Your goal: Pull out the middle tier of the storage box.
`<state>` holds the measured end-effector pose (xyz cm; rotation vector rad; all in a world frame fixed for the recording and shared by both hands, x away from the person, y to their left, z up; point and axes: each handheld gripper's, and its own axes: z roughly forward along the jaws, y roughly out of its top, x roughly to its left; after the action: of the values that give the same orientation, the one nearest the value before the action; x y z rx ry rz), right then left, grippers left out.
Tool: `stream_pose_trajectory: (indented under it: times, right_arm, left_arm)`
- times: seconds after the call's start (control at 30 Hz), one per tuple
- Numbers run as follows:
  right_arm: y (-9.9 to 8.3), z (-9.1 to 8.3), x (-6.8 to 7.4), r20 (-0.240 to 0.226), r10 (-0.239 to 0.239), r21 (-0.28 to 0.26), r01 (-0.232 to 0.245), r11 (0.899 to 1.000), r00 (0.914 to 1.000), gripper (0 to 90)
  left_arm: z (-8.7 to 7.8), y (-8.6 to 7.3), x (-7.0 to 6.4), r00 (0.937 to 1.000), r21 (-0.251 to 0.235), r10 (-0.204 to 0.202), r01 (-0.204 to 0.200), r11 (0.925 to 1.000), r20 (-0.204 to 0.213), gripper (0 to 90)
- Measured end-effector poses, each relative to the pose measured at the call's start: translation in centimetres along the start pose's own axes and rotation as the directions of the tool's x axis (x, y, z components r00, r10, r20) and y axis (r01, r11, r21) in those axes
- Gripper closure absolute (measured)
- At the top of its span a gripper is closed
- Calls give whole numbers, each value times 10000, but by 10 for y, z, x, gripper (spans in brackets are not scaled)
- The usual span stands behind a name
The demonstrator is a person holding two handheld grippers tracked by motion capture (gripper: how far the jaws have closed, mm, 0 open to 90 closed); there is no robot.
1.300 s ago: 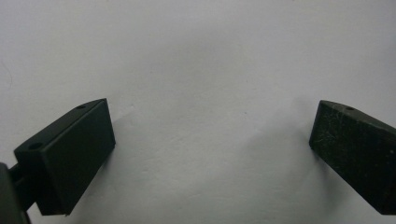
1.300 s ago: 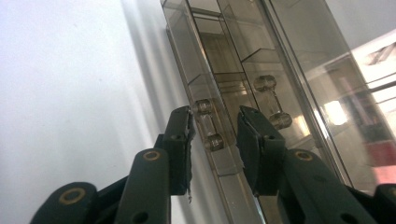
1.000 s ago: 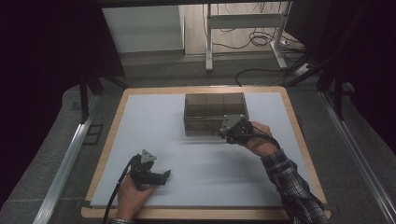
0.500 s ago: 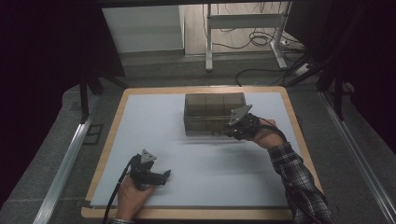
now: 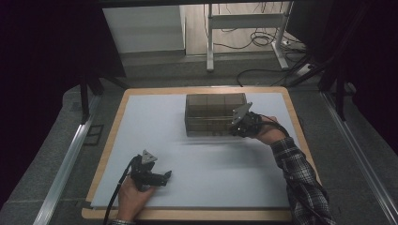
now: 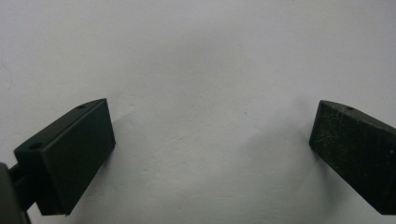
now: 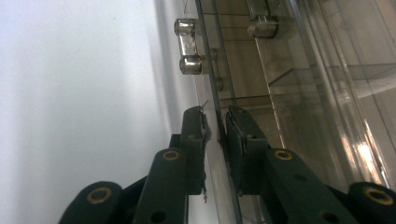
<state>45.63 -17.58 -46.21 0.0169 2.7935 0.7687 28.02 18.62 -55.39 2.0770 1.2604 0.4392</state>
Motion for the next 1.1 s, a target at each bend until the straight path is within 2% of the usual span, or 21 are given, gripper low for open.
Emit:
stream_pose_trajectory:
  times: [0.1,0.2,0.4,0.5,0.7,1.0,1.03,1.1]
  right_arm:
    - [0,0,-2,-118,-16,-39,16,10000,9999,828]
    - [-1,0,-7,-503,-1,-113,-5,9999,9987,845]
    - [-2,-1,-9,-910,-181,-293,155,9995,9957,864]
    - [-1,-4,-5,-1208,-336,-311,300,9991,9921,867]
    - [-2,-5,1,-1455,-470,-391,418,9984,9882,869]
    - [-5,-9,13,-1701,-567,-469,494,9977,9838,872]
    - [-5,-10,14,-1578,-626,-403,569,9976,9855,872]
    - [-5,-10,18,-1733,-604,-475,529,9975,9830,873]
  left_arm:
    - [0,0,0,10000,2,2,-2,10000,0,0]
    - [0,0,0,10000,-1,0,0,10000,0,0]
    - [0,0,0,10000,-1,-2,2,10000,2,0]
    - [0,0,0,10000,0,0,0,10000,2,0]
    - [0,0,0,10000,-2,-2,2,10000,1,0]
    - [0,0,0,10000,4,1,-1,10000,1,0]
    - [0,0,0,10000,5,2,-2,10000,1,0]
    - [0,0,0,10000,5,1,-1,10000,1,0]
